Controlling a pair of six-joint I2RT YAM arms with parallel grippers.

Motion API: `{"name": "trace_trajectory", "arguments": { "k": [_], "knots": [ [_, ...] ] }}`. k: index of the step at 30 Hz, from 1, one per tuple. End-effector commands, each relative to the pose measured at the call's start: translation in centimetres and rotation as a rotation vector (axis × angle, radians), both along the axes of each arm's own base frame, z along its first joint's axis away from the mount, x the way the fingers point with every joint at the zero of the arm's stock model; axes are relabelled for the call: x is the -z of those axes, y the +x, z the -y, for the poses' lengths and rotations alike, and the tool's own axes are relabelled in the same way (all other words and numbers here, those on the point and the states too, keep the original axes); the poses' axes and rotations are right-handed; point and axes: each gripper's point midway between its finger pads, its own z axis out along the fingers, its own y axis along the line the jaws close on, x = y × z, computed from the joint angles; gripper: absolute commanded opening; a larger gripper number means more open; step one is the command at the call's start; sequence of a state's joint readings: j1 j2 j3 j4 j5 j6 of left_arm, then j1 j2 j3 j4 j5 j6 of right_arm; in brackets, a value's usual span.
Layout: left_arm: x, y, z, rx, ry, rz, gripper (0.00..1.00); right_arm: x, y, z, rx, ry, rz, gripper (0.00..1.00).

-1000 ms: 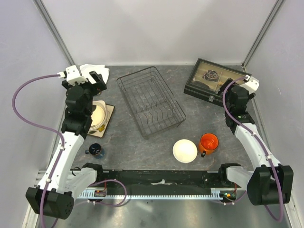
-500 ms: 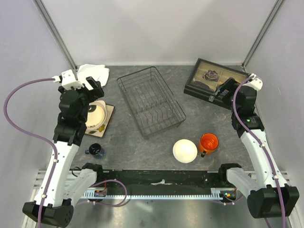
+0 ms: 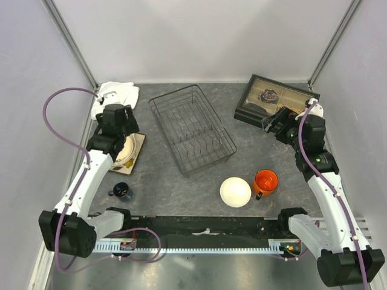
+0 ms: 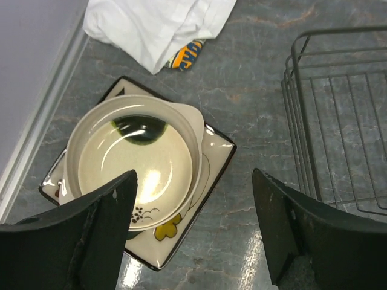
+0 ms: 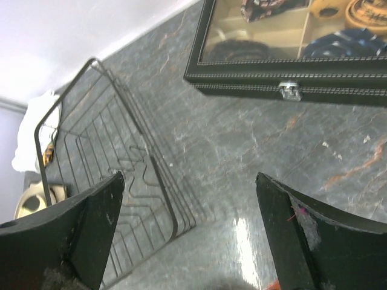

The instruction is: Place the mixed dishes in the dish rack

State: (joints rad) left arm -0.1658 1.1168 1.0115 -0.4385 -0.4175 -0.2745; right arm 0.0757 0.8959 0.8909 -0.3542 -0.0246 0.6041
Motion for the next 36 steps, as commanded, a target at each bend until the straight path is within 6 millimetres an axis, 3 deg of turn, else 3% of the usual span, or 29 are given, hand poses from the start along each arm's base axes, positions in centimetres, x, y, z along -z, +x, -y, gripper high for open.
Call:
{"name": "trace_trajectory", "arguments": {
  "k": [1,8,14,23,30,36],
  "knots": [
    [2.0,0.0,0.2,-0.056,-0.061,-0.028,0.78,0.4,-1.8,-1.1,-0.050,-0.013,-0.034,0.97],
    [5.9,-0.3,-0.2,-0.112,-0.073,-0.101,0.65,2.8,-2.9,-3.5,-0.103,0.022,-0.076,0.93],
    [7.9,-0.3,0.4,-0.101,-0.095,-0.143,0.65,4.2,-3.2,-3.3,-0.097,-0.019,-0.129,0.92],
    [8.0,-0.2,0.5,-0.091,-0.093,-0.129,0.69,7.7,-4.2,-3.1,-0.081,-0.009,-0.209,0.92],
    [7.5,0.2,1.7,-0.040,-0.141,-0.124,0.68,7.9,-4.3,-3.1,-0.087,-0.020,-0.214,0.91],
    [5.5,-0.4,2.4,-0.007,-0.180,-0.080,0.68,8.6,-5.0,-3.2,-0.101,-0.026,-0.260,0.86]
  ]
}}
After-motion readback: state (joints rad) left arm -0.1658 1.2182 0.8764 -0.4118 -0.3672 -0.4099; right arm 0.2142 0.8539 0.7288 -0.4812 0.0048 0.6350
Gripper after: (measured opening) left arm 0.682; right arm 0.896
